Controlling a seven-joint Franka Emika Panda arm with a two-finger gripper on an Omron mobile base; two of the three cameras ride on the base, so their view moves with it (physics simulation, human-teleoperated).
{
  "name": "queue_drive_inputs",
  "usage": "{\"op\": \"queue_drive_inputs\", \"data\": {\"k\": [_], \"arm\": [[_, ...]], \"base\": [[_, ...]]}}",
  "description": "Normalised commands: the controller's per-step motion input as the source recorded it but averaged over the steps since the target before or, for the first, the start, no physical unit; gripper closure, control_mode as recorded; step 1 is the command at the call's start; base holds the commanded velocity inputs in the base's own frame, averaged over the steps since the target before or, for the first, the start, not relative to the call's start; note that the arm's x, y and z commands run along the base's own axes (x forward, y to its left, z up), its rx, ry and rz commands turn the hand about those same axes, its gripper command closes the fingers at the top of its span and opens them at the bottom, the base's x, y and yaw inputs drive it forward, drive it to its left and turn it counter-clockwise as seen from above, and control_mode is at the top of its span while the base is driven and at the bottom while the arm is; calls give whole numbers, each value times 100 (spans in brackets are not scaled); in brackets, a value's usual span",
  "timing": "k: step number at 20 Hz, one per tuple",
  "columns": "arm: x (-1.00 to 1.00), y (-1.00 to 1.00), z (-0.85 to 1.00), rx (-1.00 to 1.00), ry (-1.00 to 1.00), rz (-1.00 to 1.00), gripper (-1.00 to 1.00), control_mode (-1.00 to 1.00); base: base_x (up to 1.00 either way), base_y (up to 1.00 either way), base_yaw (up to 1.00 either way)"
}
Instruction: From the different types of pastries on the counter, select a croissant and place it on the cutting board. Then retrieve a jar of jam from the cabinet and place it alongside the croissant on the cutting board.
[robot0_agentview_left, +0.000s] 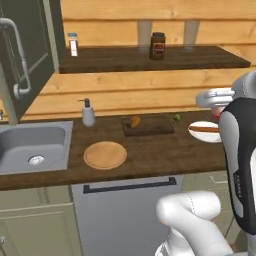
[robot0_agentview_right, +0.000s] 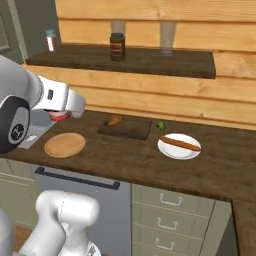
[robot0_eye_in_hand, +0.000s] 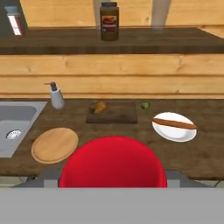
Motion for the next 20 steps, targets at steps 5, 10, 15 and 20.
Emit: {"op": "queue_drive_inputs", "data": {"k": [5, 10, 15, 20], "arm": [[0, 0, 0, 0, 0, 0, 100, 100], [0, 0, 0, 0, 0, 0, 100, 100], [0, 0, 0, 0, 0, 0, 100, 100], [0, 0, 0, 0, 0, 0, 100, 100]], "base": [[87, 4, -11], [84, 1, -5], [78, 3, -4], [5, 0, 0]]}}
